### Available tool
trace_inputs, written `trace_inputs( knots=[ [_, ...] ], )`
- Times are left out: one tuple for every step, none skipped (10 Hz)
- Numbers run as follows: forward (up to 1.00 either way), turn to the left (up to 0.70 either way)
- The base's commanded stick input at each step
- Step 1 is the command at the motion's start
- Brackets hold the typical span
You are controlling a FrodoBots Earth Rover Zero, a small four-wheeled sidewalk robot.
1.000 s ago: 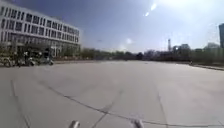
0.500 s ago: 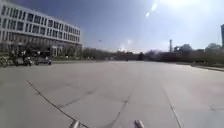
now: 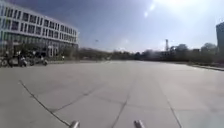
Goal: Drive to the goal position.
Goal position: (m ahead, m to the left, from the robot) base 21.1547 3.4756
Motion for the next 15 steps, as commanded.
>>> trace_inputs(
  knots=[
    [0.0,-0.63],
    [0.0,-0.7],
    [0.0,-0.7],
    [0.0,-0.7],
    [0.0,-0.7],
    [0.0,-0.7],
    [0.05,-0.65],
    [0.55,-0.15],
    [0.7,0.0],
    [0.7,0.0],
    [0.7,0.0],
    [0.7,0.0],
    [0.7,0.0],
    [0.41,0.0],
    [0.0,0.0]
  ],
)
